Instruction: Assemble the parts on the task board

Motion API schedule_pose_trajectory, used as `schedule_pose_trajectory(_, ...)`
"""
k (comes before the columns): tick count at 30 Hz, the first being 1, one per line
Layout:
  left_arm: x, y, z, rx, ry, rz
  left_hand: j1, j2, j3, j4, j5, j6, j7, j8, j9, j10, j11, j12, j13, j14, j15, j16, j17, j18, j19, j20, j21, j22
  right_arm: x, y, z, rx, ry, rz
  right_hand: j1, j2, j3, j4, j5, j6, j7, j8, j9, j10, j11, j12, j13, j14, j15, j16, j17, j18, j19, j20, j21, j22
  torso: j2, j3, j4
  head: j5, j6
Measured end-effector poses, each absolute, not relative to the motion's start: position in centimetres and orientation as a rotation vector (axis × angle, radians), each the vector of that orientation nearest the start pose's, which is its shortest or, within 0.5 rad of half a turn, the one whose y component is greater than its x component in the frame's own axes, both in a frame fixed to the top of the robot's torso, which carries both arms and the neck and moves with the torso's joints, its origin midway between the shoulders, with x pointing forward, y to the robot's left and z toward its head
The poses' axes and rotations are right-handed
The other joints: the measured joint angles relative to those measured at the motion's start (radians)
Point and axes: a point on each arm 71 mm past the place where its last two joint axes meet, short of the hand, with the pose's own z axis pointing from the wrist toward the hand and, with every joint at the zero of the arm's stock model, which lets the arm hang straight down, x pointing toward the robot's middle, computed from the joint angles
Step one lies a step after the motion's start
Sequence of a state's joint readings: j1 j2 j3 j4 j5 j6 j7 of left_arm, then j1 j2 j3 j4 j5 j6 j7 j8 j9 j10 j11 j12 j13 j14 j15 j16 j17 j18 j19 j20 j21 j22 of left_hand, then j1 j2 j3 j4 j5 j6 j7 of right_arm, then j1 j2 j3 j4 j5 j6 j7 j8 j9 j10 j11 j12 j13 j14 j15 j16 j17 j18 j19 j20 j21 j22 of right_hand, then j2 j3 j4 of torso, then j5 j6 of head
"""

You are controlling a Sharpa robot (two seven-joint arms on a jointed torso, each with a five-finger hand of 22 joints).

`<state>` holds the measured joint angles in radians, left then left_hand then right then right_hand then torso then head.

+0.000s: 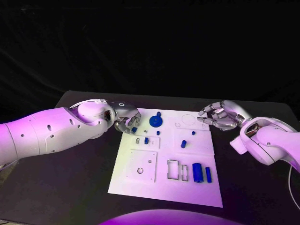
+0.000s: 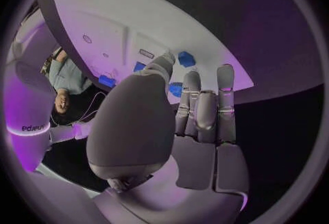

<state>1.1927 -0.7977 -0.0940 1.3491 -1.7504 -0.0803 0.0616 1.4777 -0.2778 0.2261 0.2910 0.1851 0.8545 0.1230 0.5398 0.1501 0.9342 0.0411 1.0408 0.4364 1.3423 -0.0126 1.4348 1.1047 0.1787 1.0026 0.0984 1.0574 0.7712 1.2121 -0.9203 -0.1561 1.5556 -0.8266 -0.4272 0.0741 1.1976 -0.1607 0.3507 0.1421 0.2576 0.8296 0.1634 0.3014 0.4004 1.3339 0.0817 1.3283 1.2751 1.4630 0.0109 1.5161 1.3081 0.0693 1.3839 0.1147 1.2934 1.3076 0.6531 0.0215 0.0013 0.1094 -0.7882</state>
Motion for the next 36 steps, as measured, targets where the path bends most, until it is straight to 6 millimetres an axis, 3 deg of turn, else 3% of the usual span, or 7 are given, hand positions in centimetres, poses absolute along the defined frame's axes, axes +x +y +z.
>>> schedule_pose_trajectory(12, 49.86, 22.0, -23.5, 0.608, 1.851, -0.45, 0.005, 0.024, -0.027, -0.003, -0.004, -0.013, 0.005, -0.027, -0.019, -0.009, 0.009, -0.007, -0.003, 0.0, 0.0, 0.0, -0.01, 0.0, 0.0, 0.0, 0.008, 0.007, 46.66, -23.57, -21.4, 0.417, 1.733, 0.937, 0.0, 0.0, 0.0, 0.0, 0.0, 0.0, 0.0, 0.001, 0.0, 0.0, 0.0, 0.0, 0.0, 0.0, 0.0, 0.0, 0.0, 0.0, 0.0, 0.0, 0.0, 0.0, 0.0, -0.0006, 0.0006, -0.003, -0.003)
schedule_pose_trajectory(36, 50.1, 21.78, -24.1, 0.606, 1.872, -0.444, 0.052, 0.078, -0.007, 0.0, -0.004, -0.001, 0.002, -0.074, -0.039, -0.001, 0.002, -0.046, -0.022, 0.0, 0.0, 0.0, -0.01, 0.0, 0.003, 0.004, 0.016, 0.022, 46.64, -23.62, -21.4, 0.416, 1.733, 0.935, 0.0, 0.0, -0.003, 0.003, 0.0, 0.0, 0.0, 0.004, -0.001, 0.0, 0.0, 0.0, 0.0, 0.0, 0.0, 0.0, 0.0, 0.0, 0.0, 0.0, 0.0, 0.0, -0.001, 0.0, 0.0007, -0.006, -0.012)
